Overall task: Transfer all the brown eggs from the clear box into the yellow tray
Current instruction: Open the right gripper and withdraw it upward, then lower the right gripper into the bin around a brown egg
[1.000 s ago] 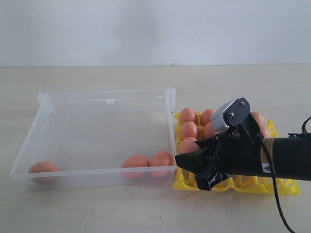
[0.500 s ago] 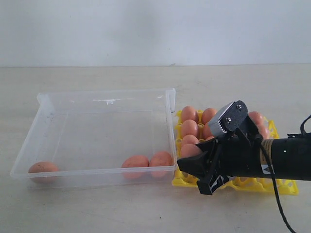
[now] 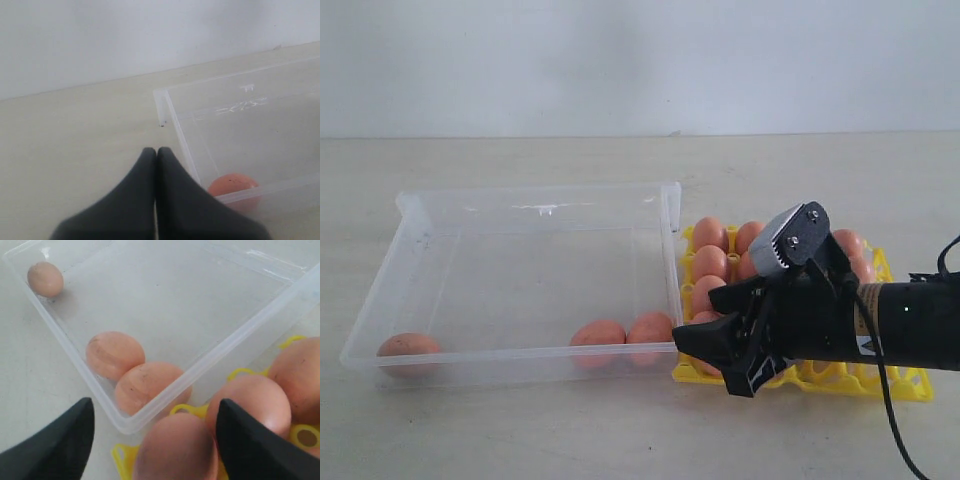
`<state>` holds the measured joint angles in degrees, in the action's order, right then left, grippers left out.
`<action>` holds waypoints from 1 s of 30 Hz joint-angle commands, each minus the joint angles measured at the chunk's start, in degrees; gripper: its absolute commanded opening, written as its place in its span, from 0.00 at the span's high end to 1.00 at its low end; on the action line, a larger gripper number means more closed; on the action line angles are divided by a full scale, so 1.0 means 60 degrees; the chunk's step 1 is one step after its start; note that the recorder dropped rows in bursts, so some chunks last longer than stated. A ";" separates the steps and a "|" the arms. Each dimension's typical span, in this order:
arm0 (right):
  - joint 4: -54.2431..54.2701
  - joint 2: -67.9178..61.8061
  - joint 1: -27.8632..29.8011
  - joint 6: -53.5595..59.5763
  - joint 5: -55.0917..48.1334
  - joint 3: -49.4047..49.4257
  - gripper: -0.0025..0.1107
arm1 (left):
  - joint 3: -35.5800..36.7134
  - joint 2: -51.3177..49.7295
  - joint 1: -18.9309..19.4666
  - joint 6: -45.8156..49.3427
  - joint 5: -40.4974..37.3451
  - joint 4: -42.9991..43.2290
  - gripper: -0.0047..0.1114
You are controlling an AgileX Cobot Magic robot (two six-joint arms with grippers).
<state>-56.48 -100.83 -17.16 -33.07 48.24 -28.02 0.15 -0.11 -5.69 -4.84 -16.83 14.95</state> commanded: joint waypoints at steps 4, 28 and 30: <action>0.0081 0.0006 -0.0007 0.0094 0.0001 -0.0021 0.38 | -0.0026 0.0018 -0.0032 0.0028 0.0066 0.0082 1.00; 0.1336 0.2203 -0.4311 -0.0039 -0.7796 -0.5344 0.98 | -0.0026 0.0018 -0.0032 0.0028 0.0066 -0.1429 1.00; 0.1636 0.0985 -0.5167 0.0546 -1.3101 -0.8147 0.98 | -0.0026 0.0018 -0.0032 0.0028 0.0066 -0.1548 1.00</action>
<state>-49.13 -89.36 -44.34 -32.82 -3.68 -65.53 0.15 -0.11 -5.69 -4.84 -16.83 7.09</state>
